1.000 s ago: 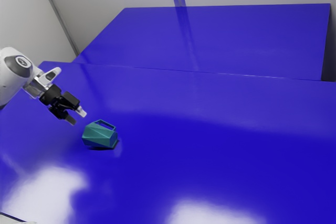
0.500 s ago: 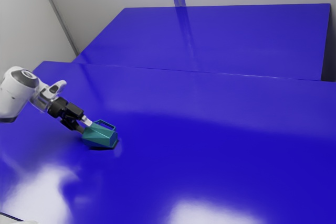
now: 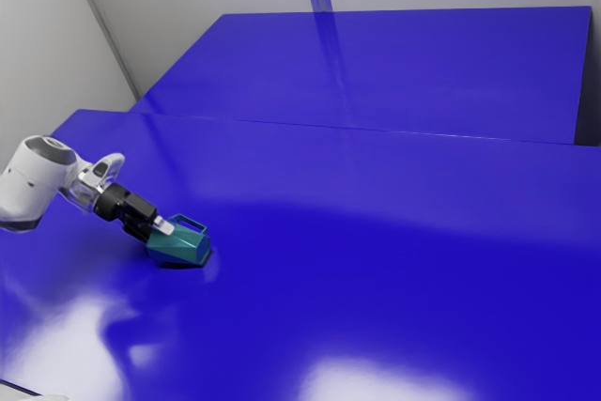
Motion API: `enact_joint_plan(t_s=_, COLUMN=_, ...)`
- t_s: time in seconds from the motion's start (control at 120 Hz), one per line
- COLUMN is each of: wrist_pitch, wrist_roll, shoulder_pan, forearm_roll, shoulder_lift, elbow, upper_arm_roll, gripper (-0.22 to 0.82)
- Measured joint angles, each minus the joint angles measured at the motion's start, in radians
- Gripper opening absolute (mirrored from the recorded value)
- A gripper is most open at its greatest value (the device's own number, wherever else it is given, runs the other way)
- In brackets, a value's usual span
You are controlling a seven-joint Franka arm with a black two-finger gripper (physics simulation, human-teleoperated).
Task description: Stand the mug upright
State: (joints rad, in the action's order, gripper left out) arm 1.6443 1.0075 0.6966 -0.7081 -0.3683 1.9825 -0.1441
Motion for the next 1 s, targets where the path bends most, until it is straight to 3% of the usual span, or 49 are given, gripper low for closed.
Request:
enact_joint_plan(t_s=0.542, wrist_pitch=-0.086, wrist_roll=0.042, shoulder_pan=0.010, forearm_roll=-0.023, shoulder_lift=0.006, elbow=-0.002, upper_arm_roll=-0.008, gripper=-0.08)
enact_joint_plan(t_s=1.0, wrist_pitch=-0.093, wrist_roll=0.066, shoulder_pan=0.001, forearm_roll=-0.024, shoulder_lift=0.067, elbow=0.000, upper_arm_roll=-0.022, gripper=-0.17)
